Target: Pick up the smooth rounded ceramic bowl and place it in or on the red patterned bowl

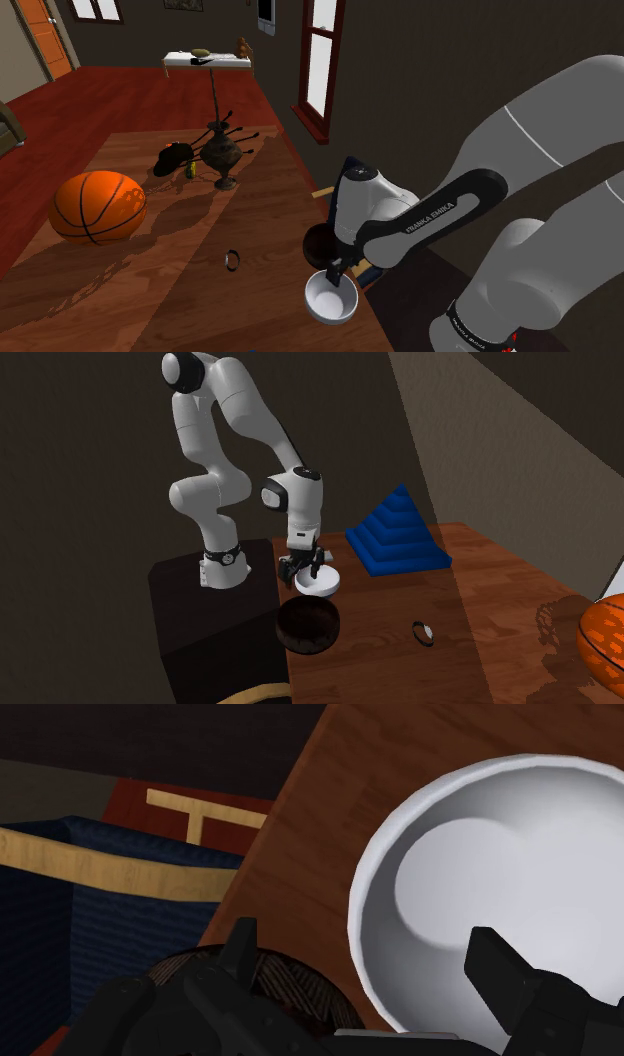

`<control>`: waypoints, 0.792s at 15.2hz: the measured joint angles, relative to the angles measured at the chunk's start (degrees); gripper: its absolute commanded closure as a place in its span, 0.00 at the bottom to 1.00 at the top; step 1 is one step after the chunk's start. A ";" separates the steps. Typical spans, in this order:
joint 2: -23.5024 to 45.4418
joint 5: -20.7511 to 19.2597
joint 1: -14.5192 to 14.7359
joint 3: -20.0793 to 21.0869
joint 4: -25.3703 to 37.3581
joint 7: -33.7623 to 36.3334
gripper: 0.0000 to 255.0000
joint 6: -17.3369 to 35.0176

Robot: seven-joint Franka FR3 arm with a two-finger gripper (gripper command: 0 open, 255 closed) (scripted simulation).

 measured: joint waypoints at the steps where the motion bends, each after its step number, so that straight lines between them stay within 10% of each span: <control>1: 0.02 0.00 0.00 0.00 0.00 0.01 0.00 0.02; 2: 0.03 0.00 0.00 0.01 0.00 0.01 1.00 0.04; 12: 0.03 -0.01 -0.01 0.01 -0.01 0.01 1.00 0.03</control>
